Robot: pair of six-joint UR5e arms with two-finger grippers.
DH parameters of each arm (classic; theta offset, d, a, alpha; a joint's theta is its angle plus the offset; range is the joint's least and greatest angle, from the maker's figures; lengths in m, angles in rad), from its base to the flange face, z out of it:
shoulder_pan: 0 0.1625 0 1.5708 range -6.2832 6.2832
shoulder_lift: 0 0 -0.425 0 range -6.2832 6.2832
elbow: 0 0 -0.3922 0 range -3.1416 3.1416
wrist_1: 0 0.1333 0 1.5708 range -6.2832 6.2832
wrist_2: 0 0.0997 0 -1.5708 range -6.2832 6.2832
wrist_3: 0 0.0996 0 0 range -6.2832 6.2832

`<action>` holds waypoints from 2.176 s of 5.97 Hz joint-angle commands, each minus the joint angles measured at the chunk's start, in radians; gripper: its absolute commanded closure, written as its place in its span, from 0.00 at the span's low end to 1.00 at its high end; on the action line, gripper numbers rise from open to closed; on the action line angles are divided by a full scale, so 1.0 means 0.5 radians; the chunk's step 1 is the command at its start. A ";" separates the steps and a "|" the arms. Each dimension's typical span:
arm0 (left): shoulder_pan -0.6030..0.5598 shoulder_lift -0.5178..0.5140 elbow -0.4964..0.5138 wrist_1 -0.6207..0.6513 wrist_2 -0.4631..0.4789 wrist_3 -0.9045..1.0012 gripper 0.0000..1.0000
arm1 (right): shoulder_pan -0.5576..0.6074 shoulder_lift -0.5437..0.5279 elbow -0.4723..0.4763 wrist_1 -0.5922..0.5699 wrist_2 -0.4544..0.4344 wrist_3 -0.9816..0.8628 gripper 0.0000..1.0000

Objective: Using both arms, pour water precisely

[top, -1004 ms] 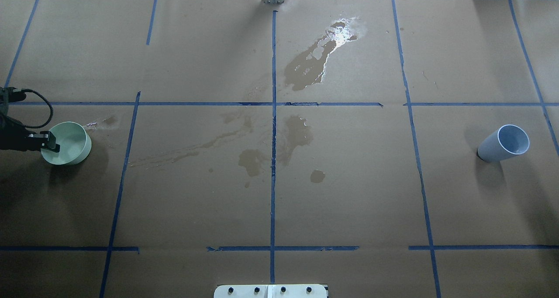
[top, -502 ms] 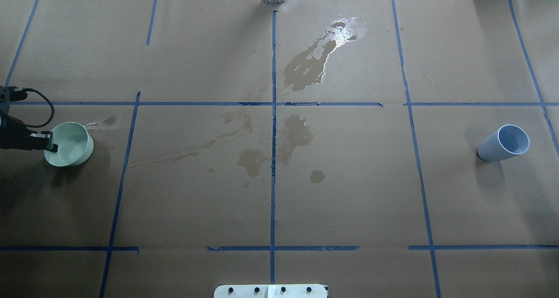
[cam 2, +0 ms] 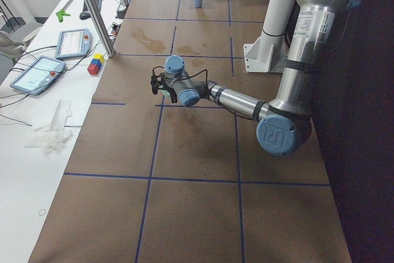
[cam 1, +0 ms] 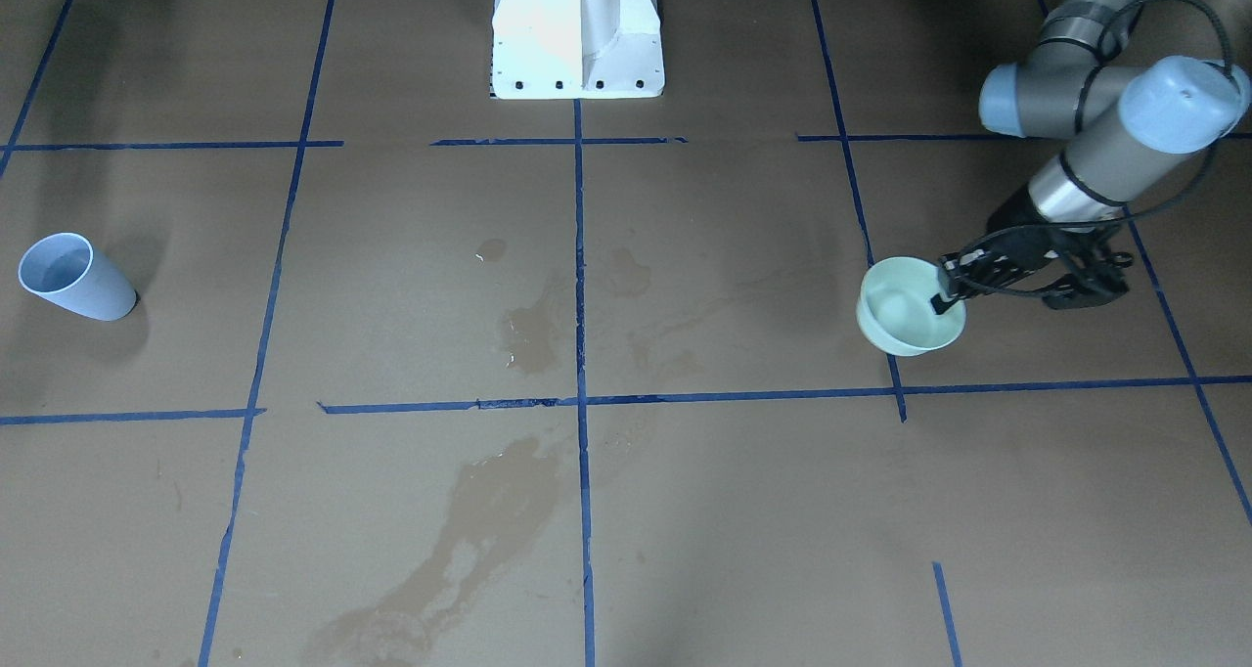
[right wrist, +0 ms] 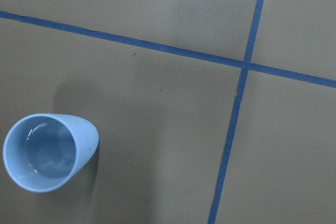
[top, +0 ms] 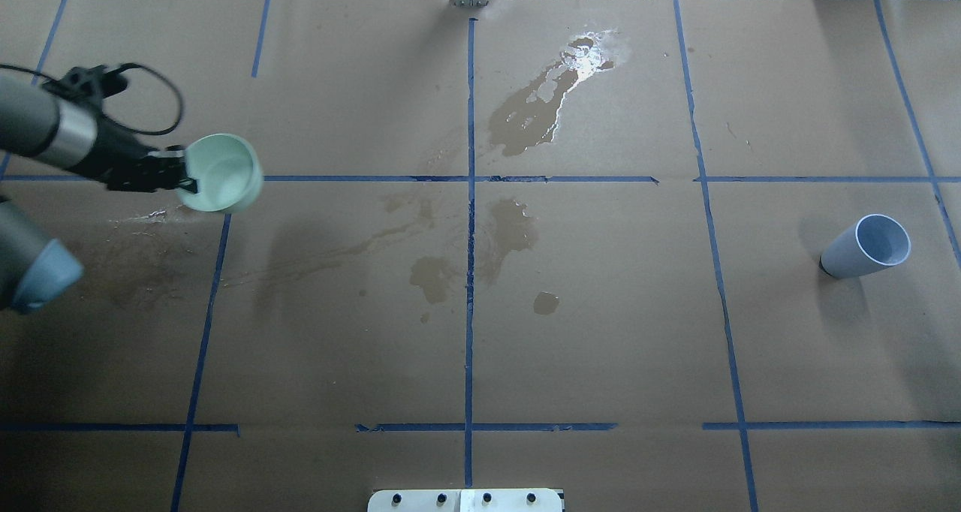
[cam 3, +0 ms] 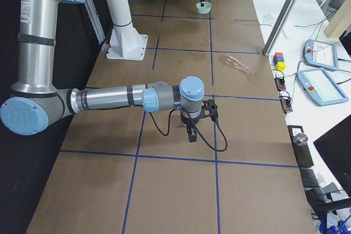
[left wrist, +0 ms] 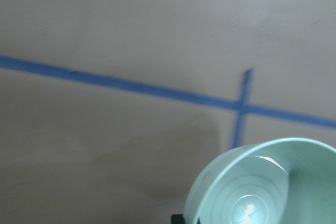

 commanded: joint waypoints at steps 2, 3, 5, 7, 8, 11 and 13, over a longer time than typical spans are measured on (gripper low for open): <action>0.463 -0.561 0.069 0.420 0.351 -0.376 0.98 | 0.000 0.000 0.001 0.000 -0.001 0.002 0.00; 0.578 -0.754 0.231 0.427 0.468 -0.511 0.98 | 0.000 0.000 0.001 0.000 -0.001 0.002 0.00; 0.732 -0.930 0.373 0.424 0.601 -0.616 0.98 | 0.000 0.000 0.001 0.000 -0.001 0.002 0.00; 0.766 -0.967 0.462 0.424 0.629 -0.610 0.84 | 0.000 0.000 -0.002 0.000 -0.001 0.002 0.00; 0.769 -0.970 0.469 0.421 0.626 -0.604 0.70 | 0.000 0.000 -0.002 0.000 -0.001 0.002 0.00; 0.696 -0.983 0.377 0.537 0.571 -0.555 0.00 | -0.006 0.024 0.014 0.003 0.002 0.008 0.00; 0.552 -0.815 -0.042 0.978 0.442 -0.183 0.00 | -0.012 0.049 0.032 0.018 -0.001 0.057 0.00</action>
